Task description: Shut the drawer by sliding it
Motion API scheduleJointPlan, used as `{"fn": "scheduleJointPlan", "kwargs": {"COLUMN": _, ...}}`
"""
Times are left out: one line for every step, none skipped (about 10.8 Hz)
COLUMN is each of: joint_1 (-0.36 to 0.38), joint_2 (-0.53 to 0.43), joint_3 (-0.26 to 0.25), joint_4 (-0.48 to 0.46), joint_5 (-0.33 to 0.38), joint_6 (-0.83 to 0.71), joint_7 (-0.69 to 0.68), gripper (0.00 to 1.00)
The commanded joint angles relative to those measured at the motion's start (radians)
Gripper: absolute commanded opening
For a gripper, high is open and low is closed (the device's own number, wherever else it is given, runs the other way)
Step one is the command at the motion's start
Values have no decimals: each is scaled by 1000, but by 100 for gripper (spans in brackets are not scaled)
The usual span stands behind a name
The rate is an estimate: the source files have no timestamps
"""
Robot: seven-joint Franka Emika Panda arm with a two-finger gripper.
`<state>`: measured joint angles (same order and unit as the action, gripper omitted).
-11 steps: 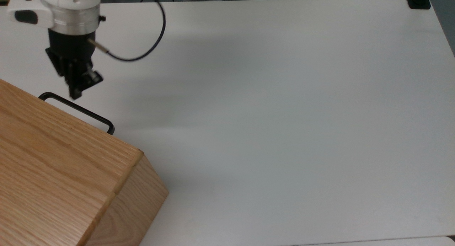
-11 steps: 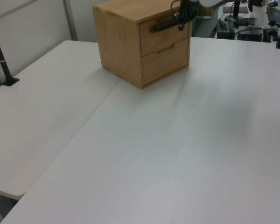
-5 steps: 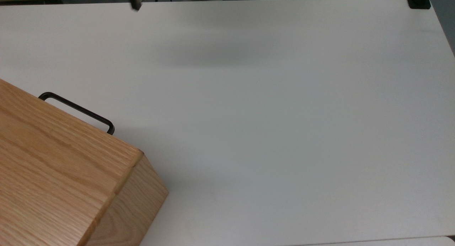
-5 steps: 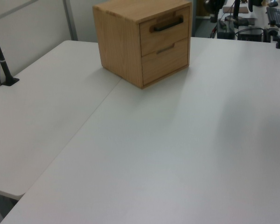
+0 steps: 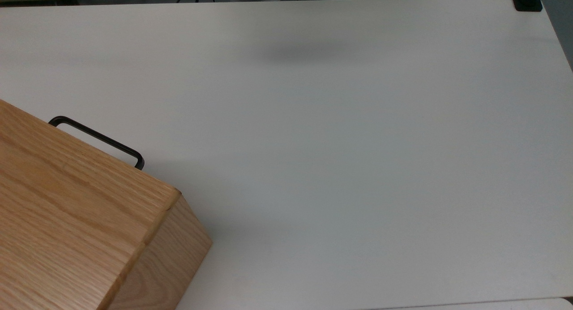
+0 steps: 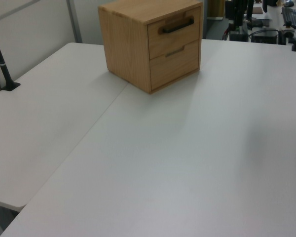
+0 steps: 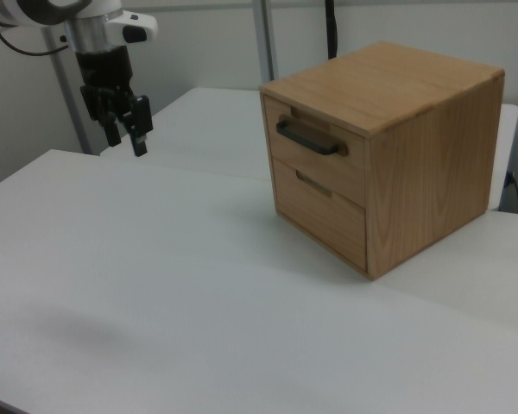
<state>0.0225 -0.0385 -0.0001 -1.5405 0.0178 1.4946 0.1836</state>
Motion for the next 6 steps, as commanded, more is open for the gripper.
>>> {"fn": "scheduleJointPlan", "kwargs": {"joint_1": 4, "joint_2": -20, "joint_3": -12, "joint_4": -56, "joint_5": -56, "joint_6": 119, "joint_7": -117, "gripper": 100}}
{"fn": "scheduleJointPlan", "kwargs": {"joint_1": -1, "joint_2": -5, "joint_3": -12, "joint_4": -49, "joint_5": -67, "joint_6": 122, "joint_7": -133, "gripper": 100}}
{"fn": "scheduleJointPlan", "kwargs": {"joint_1": -9, "joint_2": 3, "joint_3": -12, "joint_4": -47, "joint_5": -70, "joint_6": 127, "joint_7": -136, "gripper": 100}}
{"fn": "scheduleJointPlan", "kwargs": {"joint_1": -10, "joint_2": 8, "joint_3": -12, "joint_4": -49, "joint_5": -68, "joint_6": 151, "joint_7": -136, "gripper": 100}}
{"fn": "scheduleJointPlan", "kwargs": {"joint_1": -9, "joint_2": 8, "joint_3": -12, "joint_4": -49, "joint_5": -67, "joint_6": 153, "joint_7": -131, "gripper": 100}}
{"fn": "scheduleJointPlan", "kwargs": {"joint_1": -9, "joint_2": 9, "joint_3": -12, "joint_4": -47, "joint_5": -67, "joint_6": 153, "joint_7": -128, "gripper": 100}}
